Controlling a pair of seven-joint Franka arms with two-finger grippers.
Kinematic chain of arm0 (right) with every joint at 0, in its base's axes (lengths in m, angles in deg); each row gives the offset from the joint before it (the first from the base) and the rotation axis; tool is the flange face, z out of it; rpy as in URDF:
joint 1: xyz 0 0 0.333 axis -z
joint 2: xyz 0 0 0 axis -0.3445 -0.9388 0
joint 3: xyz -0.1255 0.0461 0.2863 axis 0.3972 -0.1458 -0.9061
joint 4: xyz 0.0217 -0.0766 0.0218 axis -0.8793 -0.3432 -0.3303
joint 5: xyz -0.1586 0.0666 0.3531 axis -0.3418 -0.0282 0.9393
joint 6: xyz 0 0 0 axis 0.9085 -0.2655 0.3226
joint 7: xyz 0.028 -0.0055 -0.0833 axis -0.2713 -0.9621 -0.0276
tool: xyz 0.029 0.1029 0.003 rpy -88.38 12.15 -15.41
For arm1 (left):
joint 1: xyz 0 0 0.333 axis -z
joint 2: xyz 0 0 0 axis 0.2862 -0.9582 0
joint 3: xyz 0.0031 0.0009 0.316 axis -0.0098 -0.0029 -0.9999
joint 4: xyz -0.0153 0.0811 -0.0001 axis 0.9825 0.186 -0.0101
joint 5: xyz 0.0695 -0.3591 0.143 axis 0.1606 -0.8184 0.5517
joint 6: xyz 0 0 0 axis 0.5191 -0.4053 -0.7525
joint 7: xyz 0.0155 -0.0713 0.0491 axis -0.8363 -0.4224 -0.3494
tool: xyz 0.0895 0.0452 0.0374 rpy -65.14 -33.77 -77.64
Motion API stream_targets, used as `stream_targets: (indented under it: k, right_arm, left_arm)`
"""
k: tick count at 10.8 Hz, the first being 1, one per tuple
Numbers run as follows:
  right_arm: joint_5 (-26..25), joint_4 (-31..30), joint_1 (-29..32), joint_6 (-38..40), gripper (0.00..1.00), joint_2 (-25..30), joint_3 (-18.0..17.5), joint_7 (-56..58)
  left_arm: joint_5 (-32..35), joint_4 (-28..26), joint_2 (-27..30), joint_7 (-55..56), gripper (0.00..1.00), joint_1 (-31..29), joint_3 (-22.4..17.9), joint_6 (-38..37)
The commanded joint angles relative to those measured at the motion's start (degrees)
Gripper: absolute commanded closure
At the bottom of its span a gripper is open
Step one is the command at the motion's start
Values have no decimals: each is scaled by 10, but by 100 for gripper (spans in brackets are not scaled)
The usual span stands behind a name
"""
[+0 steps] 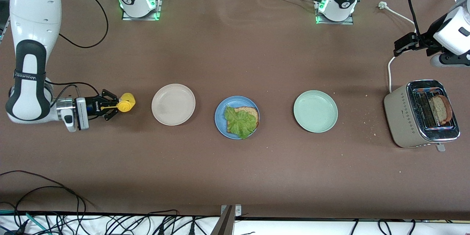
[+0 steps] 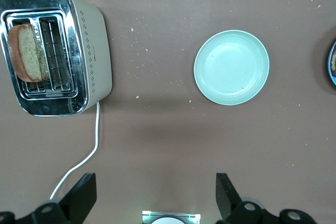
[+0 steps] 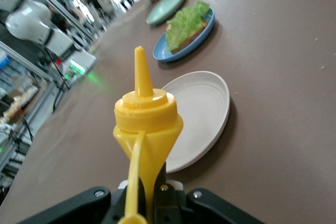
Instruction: Make sandwich in blue plate with both arms
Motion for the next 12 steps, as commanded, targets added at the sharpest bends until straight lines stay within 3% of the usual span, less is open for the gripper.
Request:
stream_targets:
  k: [1, 4, 7, 12]
  right_arm:
    - [-68, 113, -131, -20, 100, 5, 108, -124]
    - [-125, 153, -224, -46, 100, 4, 161, -196]
    - [-210, 210, -282, -82, 100, 4, 160, -306]
    - [-334, 225, -399, -138, 100, -4, 158, -441]
  left_arm:
    - [7, 9, 1, -3, 0, 4, 1, -7]
    - [13, 9, 0, -2, 0, 3, 8, 5]
    - [15, 9, 1, -2, 0, 4, 18, 8]
    - [15, 21, 2, 0, 0, 3, 32, 6]
